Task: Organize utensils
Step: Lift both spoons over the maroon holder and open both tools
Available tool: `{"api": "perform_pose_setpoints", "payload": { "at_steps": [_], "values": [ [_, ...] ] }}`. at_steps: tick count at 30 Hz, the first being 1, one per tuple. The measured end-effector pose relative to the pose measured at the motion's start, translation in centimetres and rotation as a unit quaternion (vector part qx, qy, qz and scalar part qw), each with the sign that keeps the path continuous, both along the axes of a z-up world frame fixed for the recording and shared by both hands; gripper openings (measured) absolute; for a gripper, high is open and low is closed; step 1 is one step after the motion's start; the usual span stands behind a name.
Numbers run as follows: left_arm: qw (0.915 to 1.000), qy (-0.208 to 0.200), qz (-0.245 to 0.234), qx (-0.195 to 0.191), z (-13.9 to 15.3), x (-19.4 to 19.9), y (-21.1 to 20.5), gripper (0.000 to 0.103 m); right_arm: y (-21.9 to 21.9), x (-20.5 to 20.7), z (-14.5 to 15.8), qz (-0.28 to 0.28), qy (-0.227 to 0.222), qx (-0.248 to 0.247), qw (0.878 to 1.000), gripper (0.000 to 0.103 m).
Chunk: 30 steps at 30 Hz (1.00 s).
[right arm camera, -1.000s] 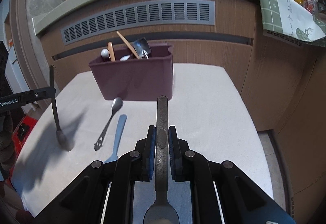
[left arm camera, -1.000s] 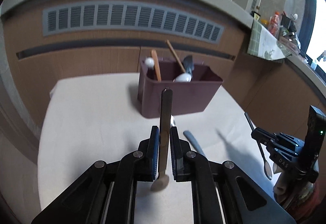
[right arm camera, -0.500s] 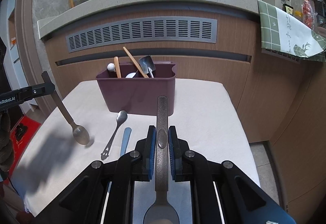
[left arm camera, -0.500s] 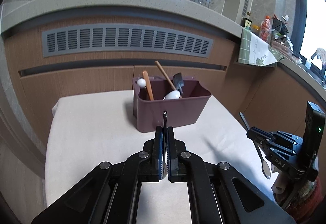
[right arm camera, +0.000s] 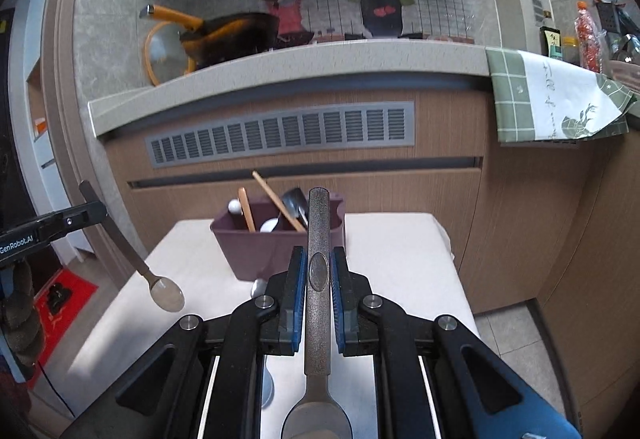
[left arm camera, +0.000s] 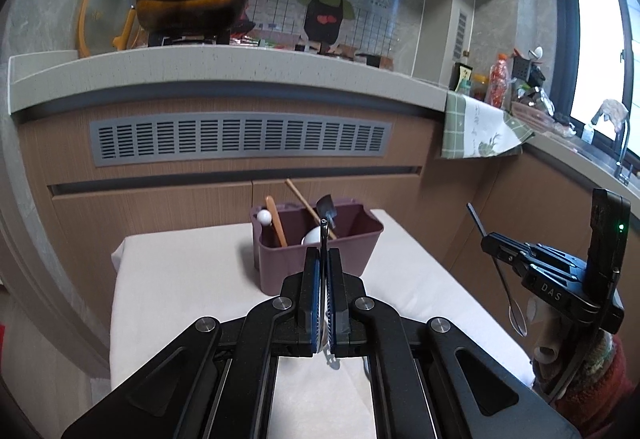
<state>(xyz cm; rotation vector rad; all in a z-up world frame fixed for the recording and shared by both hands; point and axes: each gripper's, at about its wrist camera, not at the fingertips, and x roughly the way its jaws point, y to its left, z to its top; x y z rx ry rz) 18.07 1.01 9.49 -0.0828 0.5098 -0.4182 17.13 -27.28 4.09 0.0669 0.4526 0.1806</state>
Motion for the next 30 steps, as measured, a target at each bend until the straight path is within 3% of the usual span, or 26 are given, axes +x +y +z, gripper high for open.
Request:
{"api": "perform_pose_setpoints", "payload": {
  "at_steps": [6, 10, 15, 19, 24, 30],
  "values": [
    [0.9998, -0.008, 0.000, -0.017, 1.1, 0.1, 0.2, 0.003, 0.6, 0.2, 1.0, -0.012, -0.019, -0.012, 1.000, 0.010],
    [0.9991, -0.027, 0.000, -0.034, 2.7, 1.7, 0.0, 0.003, 1.1, 1.6, 3.0, -0.031, -0.062, -0.018, 0.997, 0.010],
    [0.9951, -0.066, 0.000, -0.073, 5.4, 5.3, 0.0, 0.003, 1.1, 4.7, 7.9, -0.044, -0.137, 0.013, 0.989, 0.010],
    [0.9930, -0.073, 0.001, -0.094, 6.0, 8.9, 0.0, 0.003, 2.6, 8.0, 10.0, -0.034, -0.181, 0.007, 0.983, 0.010],
    [0.9928, -0.056, -0.003, -0.105, 5.6, 13.8, -0.4, 0.003, 4.5, 11.9, 9.8, -0.013, -0.190, -0.006, 0.982, 0.010],
    [0.9943, -0.028, -0.003, -0.103, 3.3, 17.4, -0.4, 0.003, 5.4, 16.7, 6.7, -0.008, -0.151, -0.007, 0.989, 0.010]
  ]
}}
